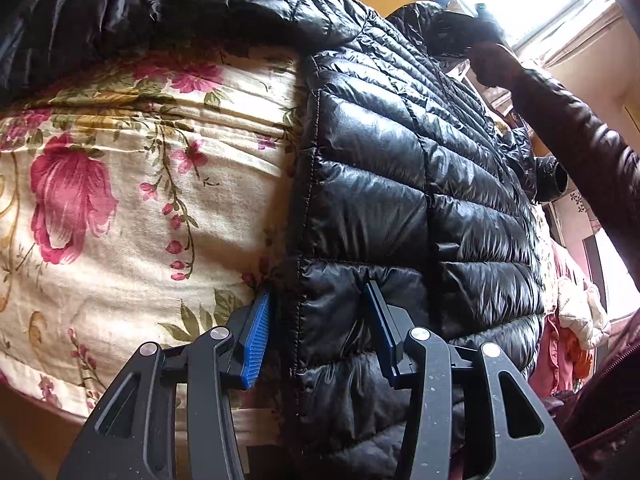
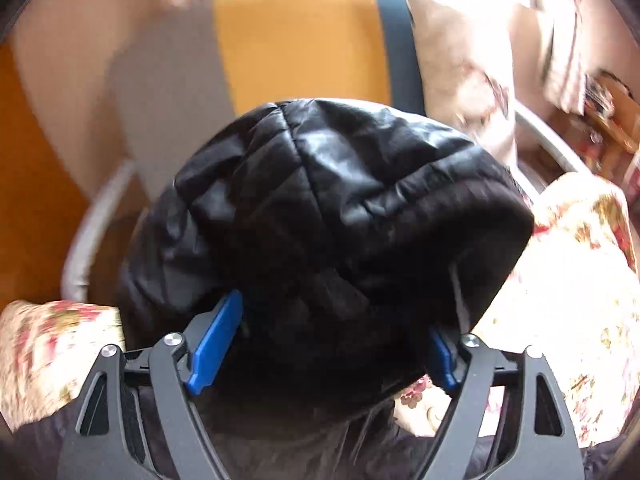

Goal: Fold large clothes

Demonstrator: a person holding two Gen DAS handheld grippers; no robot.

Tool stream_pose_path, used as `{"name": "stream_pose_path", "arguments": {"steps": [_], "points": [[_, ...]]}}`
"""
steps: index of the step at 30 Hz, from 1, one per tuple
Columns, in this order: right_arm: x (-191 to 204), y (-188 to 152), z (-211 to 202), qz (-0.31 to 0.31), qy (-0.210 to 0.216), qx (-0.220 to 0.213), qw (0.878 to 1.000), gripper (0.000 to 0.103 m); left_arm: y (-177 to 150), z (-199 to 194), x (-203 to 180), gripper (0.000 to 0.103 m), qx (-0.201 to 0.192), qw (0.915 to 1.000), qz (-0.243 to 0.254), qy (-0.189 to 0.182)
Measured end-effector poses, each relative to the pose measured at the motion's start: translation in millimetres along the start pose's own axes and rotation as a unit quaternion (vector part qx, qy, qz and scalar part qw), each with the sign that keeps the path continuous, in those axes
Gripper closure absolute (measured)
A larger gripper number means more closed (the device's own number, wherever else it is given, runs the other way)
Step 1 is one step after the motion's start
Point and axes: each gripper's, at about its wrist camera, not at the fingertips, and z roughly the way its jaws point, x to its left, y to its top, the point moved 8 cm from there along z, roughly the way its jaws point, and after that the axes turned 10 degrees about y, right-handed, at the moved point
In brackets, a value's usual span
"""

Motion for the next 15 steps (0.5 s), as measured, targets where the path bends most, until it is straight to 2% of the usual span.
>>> {"name": "stream_pose_path", "arguments": {"steps": [2, 3, 6, 9, 12, 15], "points": [[2.4, -19.5, 17.2, 0.013, 0.042, 0.064, 0.997, 0.014, -1.9, -0.7, 0.5, 0.058, 0.001, 1.0, 0.002, 0.003], [6.8, -28.2, 15.0, 0.007, 0.063, 0.07, 0.996, 0.014, -1.5, -0.1, -0.2, 0.058, 0.0, 1.0, 0.005, 0.006], [14.5, -52.0, -20.6, -0.022, 0.103, 0.051, 0.993, 0.008, -1.9, -1.1, -2.4, 0.058, -0.004, 0.9998, 0.012, 0.012], [10.2, -86.0, -81.7, -0.025, 0.148, 0.028, 0.988, 0.006, -3.9, -1.9, -8.2, 0.058, -0.014, 0.9997, 0.016, 0.015], [-11.4, -147.8, -150.3, -0.031, 0.177, 0.023, 0.983, 0.006, -8.2, -4.7, -14.1, 0.058, -0.028, 0.9993, 0.022, 0.013], [-41.3, -218.9, -201.5, -0.024, 0.164, 0.028, 0.986, 0.006, -10.9, -5.0, -16.1, 0.058, -0.041, 0.9989, 0.022, 0.009]]}}
